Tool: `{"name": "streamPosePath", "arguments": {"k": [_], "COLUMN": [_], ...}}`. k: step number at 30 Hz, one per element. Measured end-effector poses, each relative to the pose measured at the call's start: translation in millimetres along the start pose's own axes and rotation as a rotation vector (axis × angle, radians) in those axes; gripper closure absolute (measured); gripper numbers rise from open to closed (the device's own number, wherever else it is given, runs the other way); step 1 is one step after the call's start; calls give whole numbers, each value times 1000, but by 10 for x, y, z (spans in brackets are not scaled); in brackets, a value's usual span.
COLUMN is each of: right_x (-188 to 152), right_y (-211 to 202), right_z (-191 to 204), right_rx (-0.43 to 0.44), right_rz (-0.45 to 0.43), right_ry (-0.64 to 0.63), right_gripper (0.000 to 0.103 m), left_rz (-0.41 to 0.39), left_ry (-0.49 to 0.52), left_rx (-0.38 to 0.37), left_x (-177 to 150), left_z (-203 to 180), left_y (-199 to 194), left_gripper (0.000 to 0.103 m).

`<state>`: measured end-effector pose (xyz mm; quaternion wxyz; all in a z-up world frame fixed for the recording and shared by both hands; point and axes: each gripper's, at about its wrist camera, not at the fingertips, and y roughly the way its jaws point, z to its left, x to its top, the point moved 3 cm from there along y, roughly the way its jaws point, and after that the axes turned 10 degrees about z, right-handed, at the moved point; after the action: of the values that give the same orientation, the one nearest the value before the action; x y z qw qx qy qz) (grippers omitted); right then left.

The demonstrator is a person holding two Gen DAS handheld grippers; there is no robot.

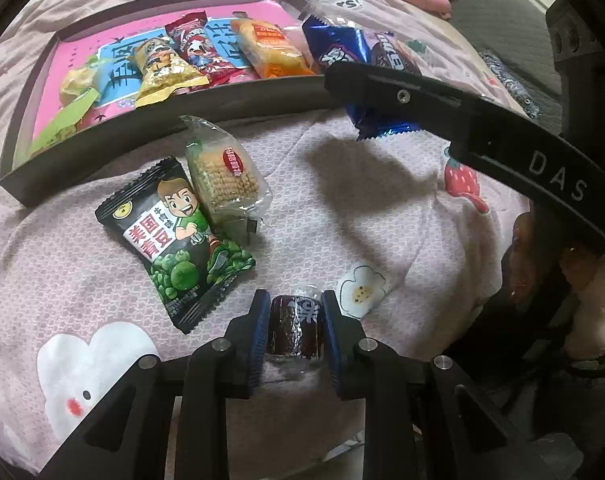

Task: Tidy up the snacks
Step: 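Lift and carry brown candy and Oreo bag over the tray with both grippers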

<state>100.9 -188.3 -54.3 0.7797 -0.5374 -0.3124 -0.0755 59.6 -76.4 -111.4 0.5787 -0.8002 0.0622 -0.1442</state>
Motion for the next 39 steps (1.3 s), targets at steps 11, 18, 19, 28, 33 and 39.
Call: {"name": "streamPosePath", "arguments": {"k": [11, 18, 19, 28, 33, 39], "right_x": [77, 104, 111, 191, 243, 302], "right_y": [-157, -208, -208, -199, -186, -168], "right_z": [16, 21, 21, 44, 70, 77], "right_rx": [29, 33, 31, 31, 26, 17], "right_rz": [-76, -101, -104, -130, -143, -150], "right_ry": [5, 3, 2, -8, -25, -30], "right_gripper": [51, 51, 51, 51, 51, 51], "left_rz": [-147, -241, -255, -337, -391, -429], "left_ry": [-2, -61, -69, -143, -164, -180], "left_rx": [11, 22, 30, 72, 83, 118], "left_x": [89, 197, 218, 331, 414, 531], "left_z": [-17, 213, 253, 565, 670, 779], "left_y": [-473, -803, -842, -1073, -1181, -1246], "left_gripper": [77, 77, 77, 77, 77, 77]}}
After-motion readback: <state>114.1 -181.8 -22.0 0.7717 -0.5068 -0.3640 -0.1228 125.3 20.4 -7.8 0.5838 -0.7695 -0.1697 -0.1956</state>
